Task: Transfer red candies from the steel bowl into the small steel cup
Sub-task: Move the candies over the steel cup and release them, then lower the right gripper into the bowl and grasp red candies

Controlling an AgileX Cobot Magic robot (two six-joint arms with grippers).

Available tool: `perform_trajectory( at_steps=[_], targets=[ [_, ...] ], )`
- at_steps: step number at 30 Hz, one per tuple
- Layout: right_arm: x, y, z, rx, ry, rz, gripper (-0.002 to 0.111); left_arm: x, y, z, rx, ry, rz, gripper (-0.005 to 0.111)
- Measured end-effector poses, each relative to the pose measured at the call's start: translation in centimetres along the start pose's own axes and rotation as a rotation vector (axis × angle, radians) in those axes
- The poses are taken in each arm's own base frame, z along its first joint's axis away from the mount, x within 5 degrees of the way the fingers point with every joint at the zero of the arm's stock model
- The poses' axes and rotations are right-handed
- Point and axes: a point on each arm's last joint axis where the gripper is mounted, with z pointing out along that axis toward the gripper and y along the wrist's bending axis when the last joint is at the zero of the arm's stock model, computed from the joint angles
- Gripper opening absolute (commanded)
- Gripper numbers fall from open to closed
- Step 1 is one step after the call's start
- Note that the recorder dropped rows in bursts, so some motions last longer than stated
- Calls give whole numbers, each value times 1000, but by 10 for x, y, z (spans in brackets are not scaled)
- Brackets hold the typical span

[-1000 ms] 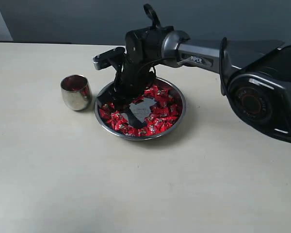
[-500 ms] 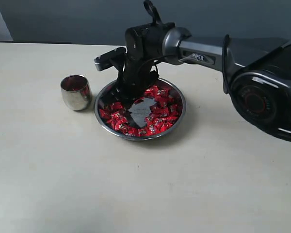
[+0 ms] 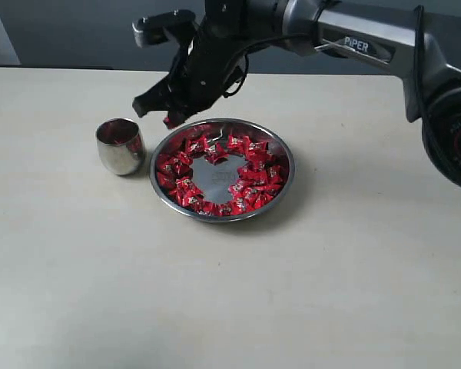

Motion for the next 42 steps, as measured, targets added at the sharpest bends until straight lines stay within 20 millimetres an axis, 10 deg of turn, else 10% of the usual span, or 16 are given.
perform_trajectory(
  at_steps=[10,16,30,42],
  targets=[
    [-24,25,13,-119,-298,18,1,0,0,0,0,0,0,2],
    [-13,26,43,-125,-253,-1,33,0,0,0,0,0,0,2],
    [15,3,25,5,107,-64,33,0,0,0,0,0,0,2],
    [26,-5,59,27,127,-43,33,0,0,0,0,0,0,2]
  ],
)
